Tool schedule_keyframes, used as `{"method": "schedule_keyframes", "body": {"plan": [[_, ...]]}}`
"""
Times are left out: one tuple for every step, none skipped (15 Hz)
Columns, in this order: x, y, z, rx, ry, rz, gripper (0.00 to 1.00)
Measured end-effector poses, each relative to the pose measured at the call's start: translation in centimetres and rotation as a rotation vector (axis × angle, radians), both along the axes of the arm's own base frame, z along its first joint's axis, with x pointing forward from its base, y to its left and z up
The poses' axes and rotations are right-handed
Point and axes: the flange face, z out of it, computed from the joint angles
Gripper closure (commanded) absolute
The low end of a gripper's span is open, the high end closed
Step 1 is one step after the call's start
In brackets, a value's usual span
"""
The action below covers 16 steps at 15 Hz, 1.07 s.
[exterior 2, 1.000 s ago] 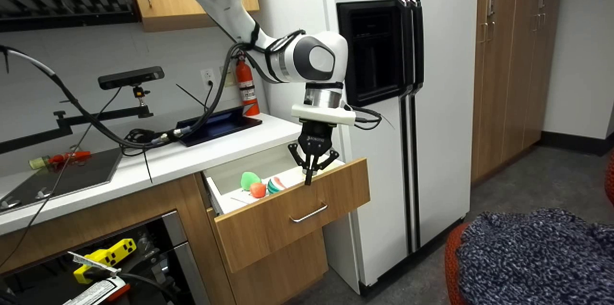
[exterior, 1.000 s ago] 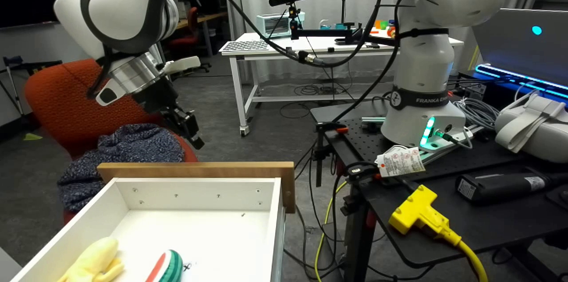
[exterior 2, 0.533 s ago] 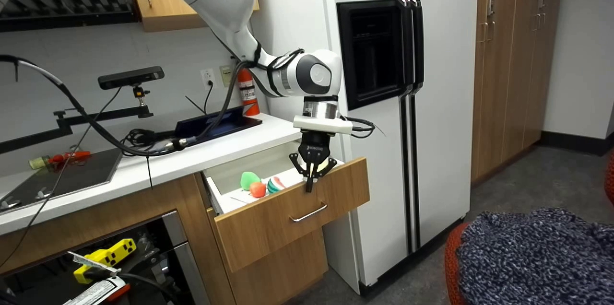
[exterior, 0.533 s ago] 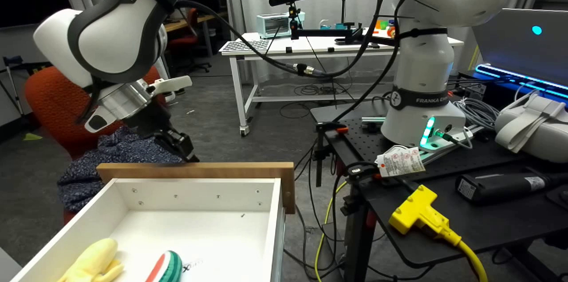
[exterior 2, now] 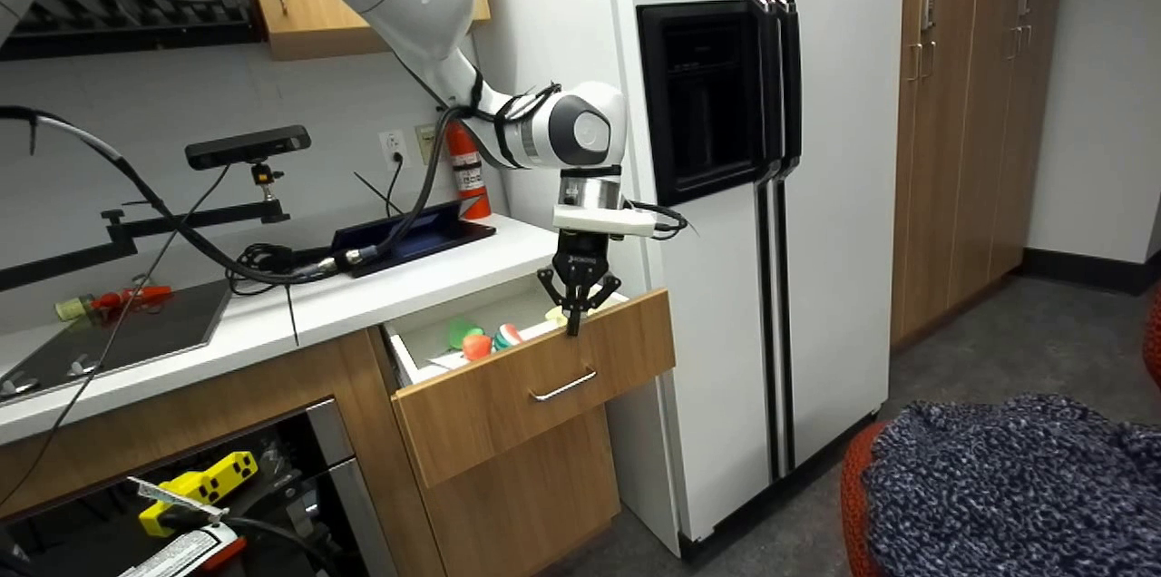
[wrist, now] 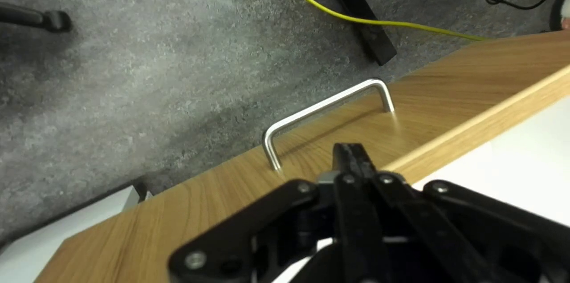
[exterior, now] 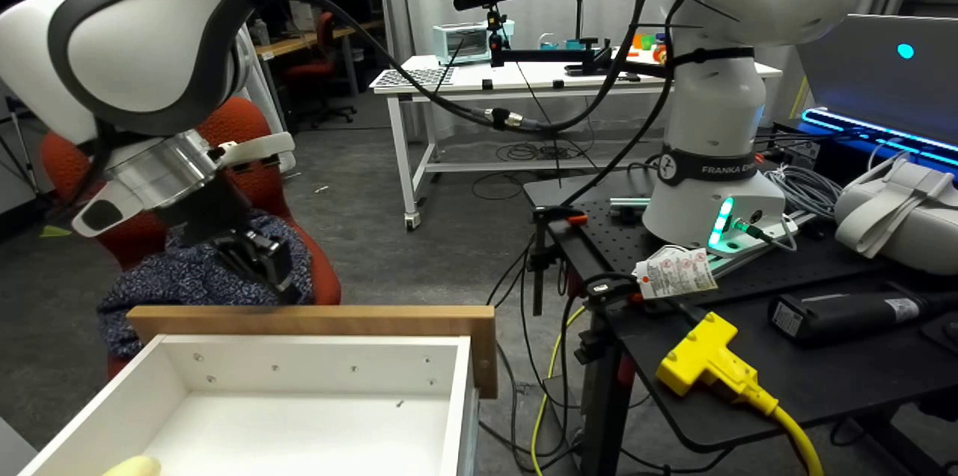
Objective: Close the kitchen drawer
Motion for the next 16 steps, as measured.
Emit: {"method": "schedule_keyframes", "body": {"plan": [[0.3, 1.0, 0.6, 0.031, -0.015, 0.03, 1.0], [0.6, 1.9, 1.2, 0.062, -0.032, 0.06, 1.0], [0.8, 2.7, 1.8, 0.09, -0.047, 0.087, 1.0], [1.0, 3.3, 2.3, 0.115, -0.059, 0.111, 1.0], [1.1, 3.8, 2.8, 0.136, -0.07, 0.133, 1.0], [1.2, 4.0, 3.2, 0.154, -0.08, 0.153, 1.0], [1.3, 4.1, 3.6, 0.167, -0.087, 0.17, 1.0], [1.4, 4.1, 4.0, 0.174, -0.093, 0.182, 1.0], [1.4, 4.0, 4.4, 0.172, -0.1, 0.183, 0.99], [1.5, 3.7, 4.9, 0.168, -0.105, 0.18, 0.99], [1.5, 3.5, 5.2, 0.164, -0.11, 0.178, 0.99], [1.5, 3.3, 5.5, 0.162, -0.113, 0.177, 0.99], [1.5, 3.3, 5.6, 0.16, -0.114, 0.176, 0.99], [1.4, 3.3, 5.6, 0.16, -0.114, 0.176, 0.99], [1.4, 3.3, 5.6, 0.16, -0.114, 0.176, 0.99], [1.4, 3.3, 5.6, 0.16, -0.113, 0.176, 0.99]]}}
